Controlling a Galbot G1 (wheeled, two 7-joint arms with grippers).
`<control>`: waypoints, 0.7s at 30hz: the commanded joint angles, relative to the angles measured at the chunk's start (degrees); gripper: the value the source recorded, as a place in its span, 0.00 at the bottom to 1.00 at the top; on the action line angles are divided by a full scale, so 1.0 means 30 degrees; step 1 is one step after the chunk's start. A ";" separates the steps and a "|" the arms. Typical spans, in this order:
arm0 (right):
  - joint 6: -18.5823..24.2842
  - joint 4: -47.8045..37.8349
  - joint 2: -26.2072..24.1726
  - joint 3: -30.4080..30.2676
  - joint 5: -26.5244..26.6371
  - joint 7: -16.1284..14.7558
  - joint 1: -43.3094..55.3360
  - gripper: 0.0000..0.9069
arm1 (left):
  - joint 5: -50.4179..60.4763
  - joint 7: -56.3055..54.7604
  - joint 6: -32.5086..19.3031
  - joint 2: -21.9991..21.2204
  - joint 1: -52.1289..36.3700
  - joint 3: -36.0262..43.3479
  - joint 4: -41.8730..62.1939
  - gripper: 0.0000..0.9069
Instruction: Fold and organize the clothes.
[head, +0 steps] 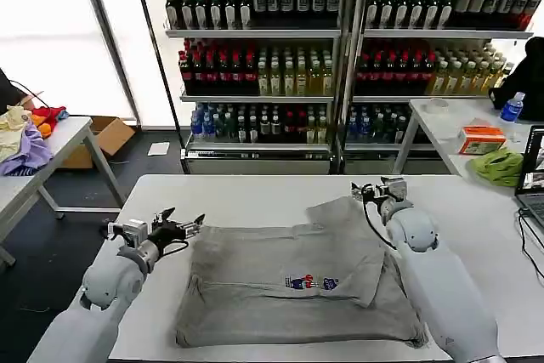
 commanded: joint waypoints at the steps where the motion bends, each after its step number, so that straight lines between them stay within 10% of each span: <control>1: 0.0165 -0.0884 0.0438 -0.0382 -0.0181 0.0053 0.0531 1.00 | 0.1202 0.0598 0.0163 -0.0643 0.0051 0.0742 0.0491 1.00; 21: 0.0413 -0.1685 0.1466 0.0258 -0.0181 0.0061 -0.0229 1.00 | 0.1416 0.0518 0.0273 -0.1182 -0.0510 0.1638 0.1402 1.00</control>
